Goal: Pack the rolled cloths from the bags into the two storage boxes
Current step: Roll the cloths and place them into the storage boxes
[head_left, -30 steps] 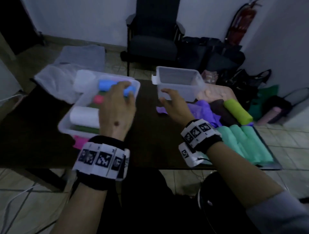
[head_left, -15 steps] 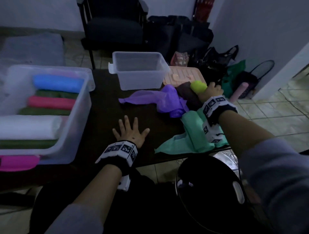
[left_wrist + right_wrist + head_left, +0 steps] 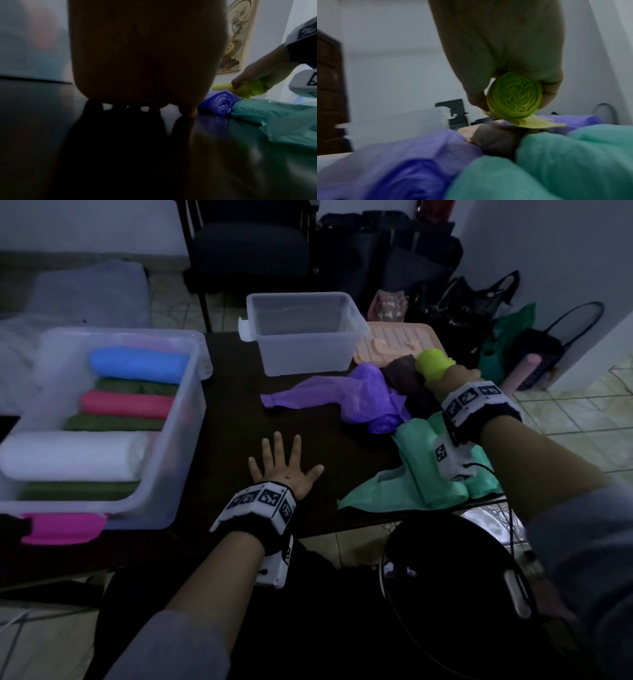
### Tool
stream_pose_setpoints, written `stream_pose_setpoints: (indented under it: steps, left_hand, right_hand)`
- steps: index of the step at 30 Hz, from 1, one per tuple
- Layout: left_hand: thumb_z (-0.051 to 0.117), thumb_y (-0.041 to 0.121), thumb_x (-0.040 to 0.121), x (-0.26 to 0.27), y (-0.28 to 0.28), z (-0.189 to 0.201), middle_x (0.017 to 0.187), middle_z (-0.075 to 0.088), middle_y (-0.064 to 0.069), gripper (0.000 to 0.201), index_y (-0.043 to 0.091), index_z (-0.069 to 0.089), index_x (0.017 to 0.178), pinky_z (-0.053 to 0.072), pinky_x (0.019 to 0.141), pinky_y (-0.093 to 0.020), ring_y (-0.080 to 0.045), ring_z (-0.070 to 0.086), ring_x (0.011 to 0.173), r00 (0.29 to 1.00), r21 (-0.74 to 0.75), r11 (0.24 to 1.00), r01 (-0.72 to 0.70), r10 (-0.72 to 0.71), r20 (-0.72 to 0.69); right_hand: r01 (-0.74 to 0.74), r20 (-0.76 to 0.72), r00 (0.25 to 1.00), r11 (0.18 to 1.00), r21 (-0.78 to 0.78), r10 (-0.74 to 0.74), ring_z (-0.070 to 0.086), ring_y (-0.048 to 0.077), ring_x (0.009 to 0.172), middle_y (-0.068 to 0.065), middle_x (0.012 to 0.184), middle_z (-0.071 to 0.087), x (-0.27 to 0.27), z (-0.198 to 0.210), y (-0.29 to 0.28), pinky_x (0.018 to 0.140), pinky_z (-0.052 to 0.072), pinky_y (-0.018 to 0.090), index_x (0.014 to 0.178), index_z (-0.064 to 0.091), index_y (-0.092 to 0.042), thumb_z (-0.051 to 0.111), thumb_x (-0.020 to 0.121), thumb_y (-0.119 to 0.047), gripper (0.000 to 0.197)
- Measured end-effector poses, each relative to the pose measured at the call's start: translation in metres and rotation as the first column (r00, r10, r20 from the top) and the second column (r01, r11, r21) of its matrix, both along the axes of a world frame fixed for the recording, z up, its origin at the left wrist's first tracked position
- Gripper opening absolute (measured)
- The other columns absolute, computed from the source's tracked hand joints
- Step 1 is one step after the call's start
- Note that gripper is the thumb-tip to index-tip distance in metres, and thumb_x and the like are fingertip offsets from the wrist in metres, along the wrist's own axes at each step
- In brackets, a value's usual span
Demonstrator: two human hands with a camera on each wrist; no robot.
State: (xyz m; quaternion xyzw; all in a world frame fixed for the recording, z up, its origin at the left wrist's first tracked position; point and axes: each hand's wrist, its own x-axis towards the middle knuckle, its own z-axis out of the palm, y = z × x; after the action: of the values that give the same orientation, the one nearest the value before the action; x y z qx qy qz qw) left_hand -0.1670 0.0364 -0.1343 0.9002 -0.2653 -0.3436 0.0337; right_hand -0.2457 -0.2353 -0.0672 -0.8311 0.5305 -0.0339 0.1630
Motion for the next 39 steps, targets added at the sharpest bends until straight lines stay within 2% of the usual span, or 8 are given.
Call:
stream_pose_setpoints:
  steps: [4,10,15,25,29,32,36,39]
  left_hand:
    - [0.028,0.064,0.091,0.001,0.002,0.003,0.152,-0.031,-0.001,0.077,0.033,-0.014,0.147,-0.011,0.114,-0.049,-0.024,-0.027,0.141,1.0,-0.019,1.0,0.011,-0.011,-0.007]
    - [0.041,0.074,0.08,0.01,0.037,0.004,0.153,-0.03,-0.006,0.103,0.021,-0.017,0.148,-0.009,0.115,-0.045,-0.024,-0.024,0.142,0.996,-0.037,0.996,-0.079,0.08,0.034]
    - [0.046,0.073,0.077,0.016,0.065,-0.002,0.153,-0.027,-0.008,0.115,0.007,-0.018,0.146,-0.006,0.116,-0.04,-0.02,-0.022,0.143,0.996,-0.082,0.994,-0.068,0.073,0.06]
    - [0.045,0.073,0.078,0.017,0.075,-0.009,0.154,-0.026,-0.009,0.115,0.005,-0.017,0.146,-0.007,0.116,-0.039,-0.021,-0.022,0.143,0.998,-0.121,0.993,-0.005,0.013,0.06]
    - [0.047,0.072,0.077,0.017,0.075,-0.009,0.155,-0.024,-0.009,0.116,0.004,-0.015,0.147,-0.006,0.116,-0.039,-0.02,-0.021,0.143,0.998,-0.15,0.989,-0.013,0.022,0.059]
    - [0.051,0.063,0.082,0.021,0.076,-0.003,0.155,-0.023,-0.01,0.109,0.004,-0.013,0.147,-0.005,0.116,-0.039,-0.021,-0.02,0.144,0.999,-0.162,0.986,-0.035,0.035,-0.001]
    - [0.04,0.013,0.094,0.034,0.08,0.016,0.158,0.008,-0.01,0.062,0.007,0.013,0.15,0.013,0.116,-0.033,-0.023,0.009,0.145,0.962,-0.395,0.878,-0.271,0.236,-0.136]
    - [0.038,0.012,0.094,0.041,0.077,0.024,0.147,0.036,-0.012,0.049,0.009,0.034,0.142,0.029,0.108,-0.033,-0.029,0.035,0.134,0.876,-0.493,0.739,-0.459,0.468,-0.115]
  right_hand:
    - [0.088,0.147,0.986,0.994,-0.06,-0.078,0.034,0.036,0.129,0.023,0.141,0.034,0.022,0.002,0.034,0.104,0.029,0.041,0.135,0.038,0.002,0.061,0.086,-0.032,0.064]
    - [-0.539,0.03,0.838,0.835,-0.107,0.545,0.037,0.038,0.124,0.026,0.134,0.038,0.03,-0.011,0.122,0.099,0.026,0.037,0.136,0.034,0.003,0.062,0.087,-0.028,0.064]
    - [-0.769,-0.135,0.635,0.639,-0.015,0.761,0.035,0.035,0.123,0.019,0.132,0.037,0.042,-0.038,0.168,0.103,0.032,0.039,0.142,0.03,-0.007,0.063,0.083,-0.03,0.071]
    - [-0.779,-0.233,0.601,0.625,0.042,0.765,0.026,0.031,0.13,0.01,0.143,0.024,0.037,-0.038,0.184,0.105,0.027,0.044,0.148,0.014,-0.02,0.06,0.085,-0.039,0.08]
    - [-0.757,-0.094,0.653,0.652,-0.045,0.752,0.03,0.027,0.129,0.008,0.14,0.031,0.045,-0.023,0.198,0.104,0.028,0.042,0.143,0.028,-0.019,0.051,0.091,-0.041,0.06]
    - [-0.734,-0.174,0.664,0.678,0.034,0.727,0.034,0.029,0.128,0.012,0.139,0.036,0.055,-0.023,0.205,0.102,0.031,0.042,0.138,0.036,-0.013,0.051,0.093,-0.032,0.051]
    - [-0.738,-0.297,0.621,0.669,0.088,0.725,0.033,0.032,0.127,0.015,0.136,0.035,0.063,-0.02,0.212,0.103,0.031,0.045,0.138,0.036,-0.01,0.062,0.086,-0.032,0.062]
    - [-0.786,-0.28,0.564,0.609,0.108,0.777,0.038,0.034,0.124,0.016,0.133,0.037,0.054,-0.024,0.224,0.1,0.034,0.047,0.135,0.031,-0.01,0.067,0.082,-0.021,0.065]
